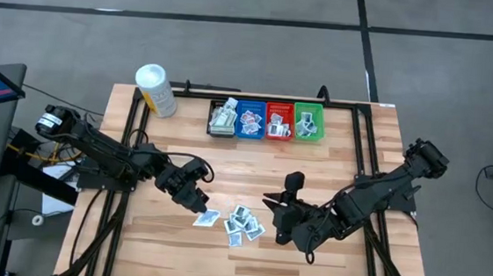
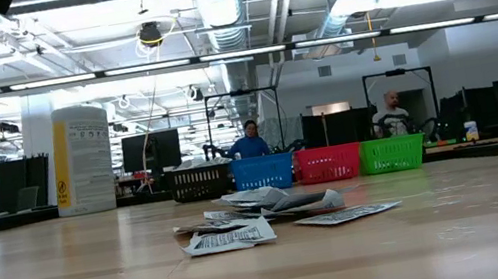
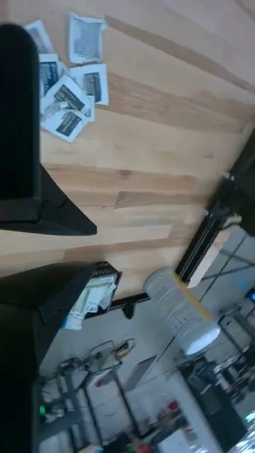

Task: Pick & Place First Aid Supplies
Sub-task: Put the blue alcohol pad in the green bin

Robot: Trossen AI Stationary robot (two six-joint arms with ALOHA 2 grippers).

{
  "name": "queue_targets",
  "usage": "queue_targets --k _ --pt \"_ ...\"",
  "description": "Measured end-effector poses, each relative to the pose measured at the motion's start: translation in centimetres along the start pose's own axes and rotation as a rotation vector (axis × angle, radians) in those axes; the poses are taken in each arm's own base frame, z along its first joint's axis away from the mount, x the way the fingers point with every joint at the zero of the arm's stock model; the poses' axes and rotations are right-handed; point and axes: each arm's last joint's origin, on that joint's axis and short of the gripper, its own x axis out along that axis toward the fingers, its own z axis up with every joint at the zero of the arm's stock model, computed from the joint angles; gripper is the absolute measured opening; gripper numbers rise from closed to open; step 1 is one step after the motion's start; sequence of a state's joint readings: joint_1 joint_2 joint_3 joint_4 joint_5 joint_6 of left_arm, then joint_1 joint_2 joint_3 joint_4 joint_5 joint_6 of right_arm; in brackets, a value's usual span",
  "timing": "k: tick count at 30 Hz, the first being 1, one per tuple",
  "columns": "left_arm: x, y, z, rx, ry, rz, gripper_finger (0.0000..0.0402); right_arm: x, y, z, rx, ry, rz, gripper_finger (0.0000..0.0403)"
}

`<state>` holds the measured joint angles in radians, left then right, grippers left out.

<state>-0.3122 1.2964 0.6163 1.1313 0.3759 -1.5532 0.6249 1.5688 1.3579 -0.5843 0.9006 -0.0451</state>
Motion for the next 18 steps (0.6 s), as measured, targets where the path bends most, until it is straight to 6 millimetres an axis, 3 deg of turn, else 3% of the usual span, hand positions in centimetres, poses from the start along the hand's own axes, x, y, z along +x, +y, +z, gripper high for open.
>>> queue_targets --k 18 --pt "0.0 0.0 0.0 0.0 0.0 0.0 0.0008 -0.6 -0.6 3.8 -0.115 -0.297 -0.015 0.0064"
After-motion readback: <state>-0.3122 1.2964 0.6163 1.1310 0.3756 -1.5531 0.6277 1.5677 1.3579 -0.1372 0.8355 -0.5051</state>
